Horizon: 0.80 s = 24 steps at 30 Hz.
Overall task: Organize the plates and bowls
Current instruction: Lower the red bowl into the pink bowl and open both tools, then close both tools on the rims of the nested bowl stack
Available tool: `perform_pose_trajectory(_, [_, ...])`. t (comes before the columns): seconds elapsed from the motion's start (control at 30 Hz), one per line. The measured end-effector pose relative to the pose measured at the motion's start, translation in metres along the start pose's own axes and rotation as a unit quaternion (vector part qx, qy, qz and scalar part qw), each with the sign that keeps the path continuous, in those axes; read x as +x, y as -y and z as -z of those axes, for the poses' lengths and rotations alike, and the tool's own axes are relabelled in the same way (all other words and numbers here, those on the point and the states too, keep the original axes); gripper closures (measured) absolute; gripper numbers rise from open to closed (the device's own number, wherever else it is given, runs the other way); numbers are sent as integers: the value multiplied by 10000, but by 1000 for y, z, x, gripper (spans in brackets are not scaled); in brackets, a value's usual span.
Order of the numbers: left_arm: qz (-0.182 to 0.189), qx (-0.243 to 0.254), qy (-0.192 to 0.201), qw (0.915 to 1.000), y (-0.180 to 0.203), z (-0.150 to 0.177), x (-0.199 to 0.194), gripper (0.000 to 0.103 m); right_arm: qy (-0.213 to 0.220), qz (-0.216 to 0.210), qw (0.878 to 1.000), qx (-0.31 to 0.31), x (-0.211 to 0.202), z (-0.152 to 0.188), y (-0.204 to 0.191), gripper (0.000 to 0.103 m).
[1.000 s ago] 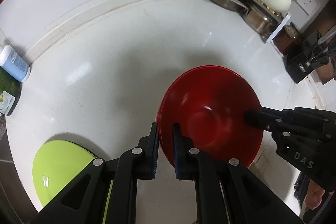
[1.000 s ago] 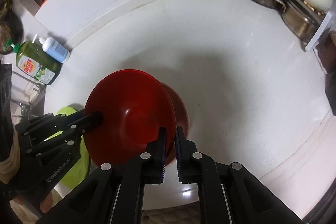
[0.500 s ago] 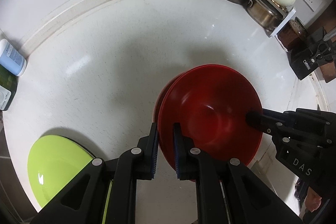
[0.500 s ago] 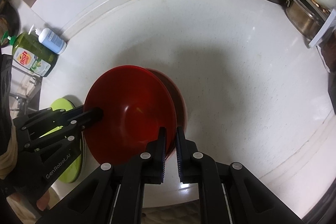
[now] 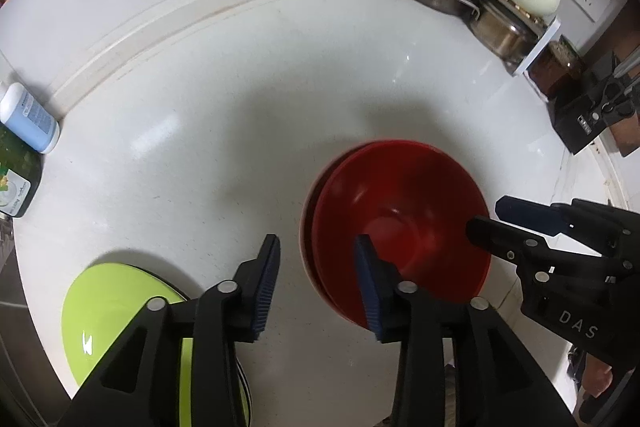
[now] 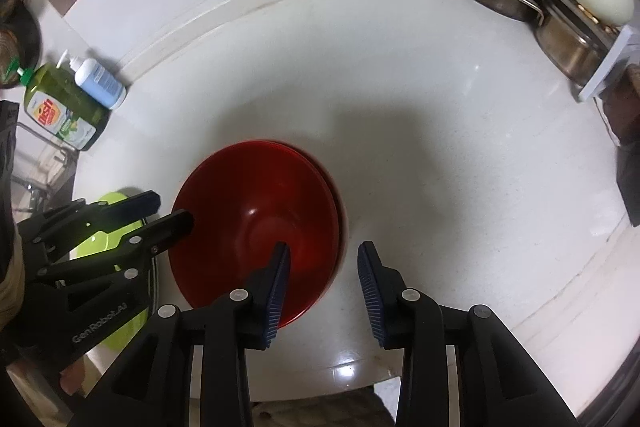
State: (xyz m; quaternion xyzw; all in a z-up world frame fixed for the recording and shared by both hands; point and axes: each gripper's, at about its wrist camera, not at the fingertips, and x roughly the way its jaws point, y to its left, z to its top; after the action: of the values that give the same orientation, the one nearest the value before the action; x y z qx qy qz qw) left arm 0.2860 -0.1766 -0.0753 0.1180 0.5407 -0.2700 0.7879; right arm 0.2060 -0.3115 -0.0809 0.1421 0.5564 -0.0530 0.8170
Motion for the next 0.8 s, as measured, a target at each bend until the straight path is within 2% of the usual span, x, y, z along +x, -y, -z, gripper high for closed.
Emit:
perform_pose_trajectory(0.33, [-180, -126, 218, 9995, -11, -4, -9, 56, 319, 134, 9991, 230, -6, -3, 0, 67])
perform_pose_trajectory(0.47, [-344, -169, 152, 9991, -13, -2, -1, 56, 259, 12, 9988, 417, 3, -3, 7, 67])
perform_pose_trajectory(0.8, [-173, -286, -128, 9994, -10, 0, 20, 56, 72, -114, 9974, 701, 24, 1, 19, 67])
